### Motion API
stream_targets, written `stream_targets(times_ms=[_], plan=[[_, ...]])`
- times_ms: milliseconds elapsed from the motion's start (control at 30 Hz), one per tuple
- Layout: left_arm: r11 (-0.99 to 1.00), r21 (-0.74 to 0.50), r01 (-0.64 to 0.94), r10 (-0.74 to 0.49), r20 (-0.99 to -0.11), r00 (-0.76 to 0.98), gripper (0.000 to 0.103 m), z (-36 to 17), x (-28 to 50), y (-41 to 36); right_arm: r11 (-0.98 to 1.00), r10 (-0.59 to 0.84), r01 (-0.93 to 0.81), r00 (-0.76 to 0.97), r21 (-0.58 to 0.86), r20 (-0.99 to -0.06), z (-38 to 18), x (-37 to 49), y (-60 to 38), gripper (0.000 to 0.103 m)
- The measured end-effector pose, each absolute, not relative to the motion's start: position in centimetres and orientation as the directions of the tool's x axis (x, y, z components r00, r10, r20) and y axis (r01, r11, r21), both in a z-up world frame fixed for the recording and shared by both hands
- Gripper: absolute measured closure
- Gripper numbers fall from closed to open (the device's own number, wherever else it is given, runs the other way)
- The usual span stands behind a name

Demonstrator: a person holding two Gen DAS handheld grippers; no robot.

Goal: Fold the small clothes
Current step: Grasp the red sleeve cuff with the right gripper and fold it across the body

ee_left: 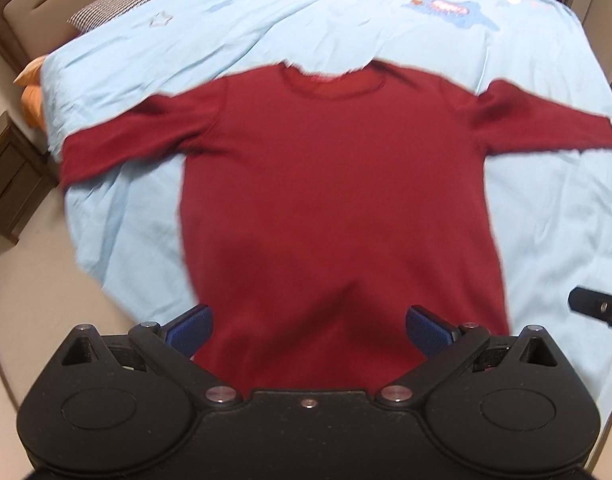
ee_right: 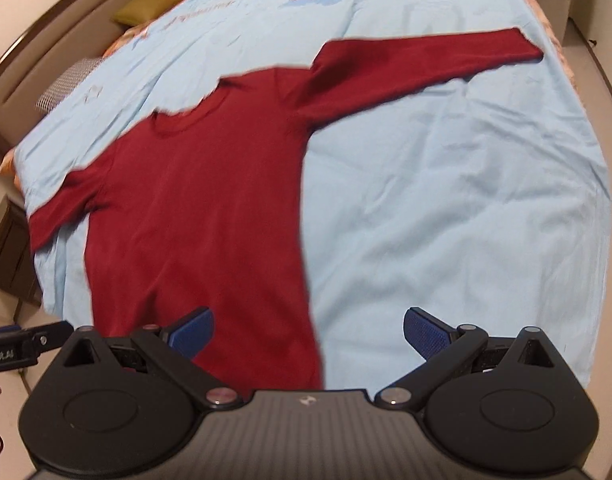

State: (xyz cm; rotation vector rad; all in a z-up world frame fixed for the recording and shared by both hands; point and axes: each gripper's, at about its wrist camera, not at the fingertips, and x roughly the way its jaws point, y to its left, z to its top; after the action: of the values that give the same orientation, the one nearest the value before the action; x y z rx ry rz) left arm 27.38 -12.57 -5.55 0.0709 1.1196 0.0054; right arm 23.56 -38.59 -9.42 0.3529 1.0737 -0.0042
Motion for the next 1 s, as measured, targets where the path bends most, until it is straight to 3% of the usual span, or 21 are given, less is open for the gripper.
stream_targets(times_ms=[167, 300, 633, 933, 1000], plan=[[0.998, 0.053, 0.030, 0.031, -0.868, 0.496, 0.001, -5.8, 32.9, -16.7, 0.911, 0.029, 0.292, 0.659, 0.292, -0.751, -10.1, 28.3, -45.9, 0.000], [0.997, 0.072, 0.030, 0.042, -0.828, 0.559, 0.001, -6.2, 37.1, -19.8, 0.865, -0.102, 0.412, 0.703, 0.287, -0.703, -11.7, 33.3, -53.4, 0.000], [0.996, 0.084, 0.039, 0.045, -0.807, 0.589, 0.001, -8.3, 44.8, -23.2, 0.734, -0.201, 0.580, 0.682, 0.353, -0.703, -18.1, 44.1, -67.4, 0.000], [0.996, 0.094, 0.001, 0.076, -0.815, 0.574, 0.001, -10.1, 48.2, -21.8, 0.630, -0.242, 0.665, 0.660, 0.403, -0.711, -21.1, 48.1, -71.5, 0.020], [0.995, 0.096, -0.005, 0.082, -0.814, 0.575, 0.001, -10.1, 48.5, -21.3, 0.641, -0.243, 0.651, 0.675, 0.407, -0.696, -20.8, 48.8, -71.5, 0.034]])
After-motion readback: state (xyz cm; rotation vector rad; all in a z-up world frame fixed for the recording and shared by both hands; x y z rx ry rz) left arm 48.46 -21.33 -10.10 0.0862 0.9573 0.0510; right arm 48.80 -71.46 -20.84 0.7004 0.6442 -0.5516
